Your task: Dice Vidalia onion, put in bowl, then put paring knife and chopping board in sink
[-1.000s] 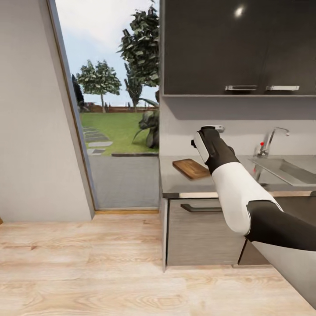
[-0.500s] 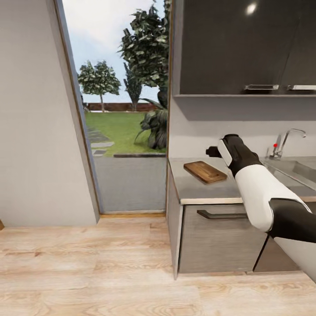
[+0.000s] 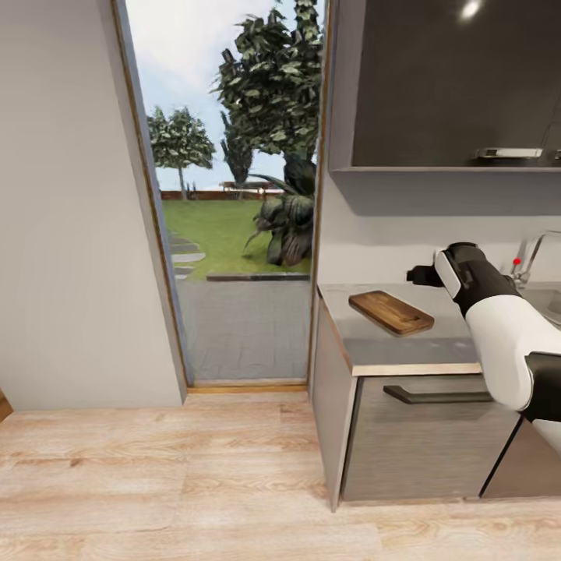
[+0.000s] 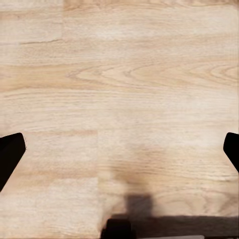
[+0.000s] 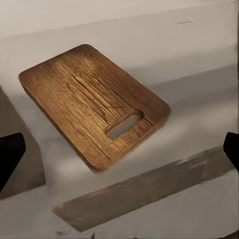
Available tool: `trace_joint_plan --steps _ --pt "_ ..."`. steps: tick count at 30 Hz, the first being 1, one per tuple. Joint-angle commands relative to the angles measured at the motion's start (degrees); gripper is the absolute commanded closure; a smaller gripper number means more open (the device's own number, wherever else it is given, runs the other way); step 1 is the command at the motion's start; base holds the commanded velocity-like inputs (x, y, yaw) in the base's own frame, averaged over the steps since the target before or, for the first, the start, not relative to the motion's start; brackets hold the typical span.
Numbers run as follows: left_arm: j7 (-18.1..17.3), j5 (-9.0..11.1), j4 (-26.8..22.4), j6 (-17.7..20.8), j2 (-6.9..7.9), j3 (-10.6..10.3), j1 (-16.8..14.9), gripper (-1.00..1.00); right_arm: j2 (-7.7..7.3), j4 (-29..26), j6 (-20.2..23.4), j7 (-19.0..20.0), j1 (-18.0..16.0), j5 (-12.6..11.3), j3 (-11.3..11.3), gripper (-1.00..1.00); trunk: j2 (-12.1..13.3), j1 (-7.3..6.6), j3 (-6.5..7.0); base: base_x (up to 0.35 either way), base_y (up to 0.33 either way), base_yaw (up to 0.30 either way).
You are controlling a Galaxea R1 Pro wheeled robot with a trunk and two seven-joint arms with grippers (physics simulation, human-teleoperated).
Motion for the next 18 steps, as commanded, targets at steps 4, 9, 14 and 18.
trace_joint_plan --steps 4,9,14,18 --pt "0.0 0.0 -0.1 -0.1 0.00 -0.1 0.0 -1.00 -0.70 0.0 0.2 -0.3 0.0 -0.2 -0.2 -1.00 0.0 0.03 -0.05 0.196 0.167 0.000" --pt "0.0 0.0 0.0 -0.1 -0.01 -0.1 0.0 -1.00 -1.79 0.4 0.2 -1.9 0.0 -0.2 -2.1 -1.00 0.0 0.03 -0.05 0.060 0.039 0.000" --pt "0.0 0.0 0.0 -0.1 -0.01 -0.1 0.0 -1.00 -2.19 0.8 0.2 -6.1 0.0 -0.2 -9.9 -1.00 0.0 0.03 -0.05 0.009 0.006 0.000" --pt "0.0 0.0 0.0 -0.1 -0.01 -0.1 0.0 -1.00 -2.22 0.9 0.1 -9.8 0.0 -0.2 -13.8 -1.00 0.0 0.03 -0.05 0.001 0.001 0.000"
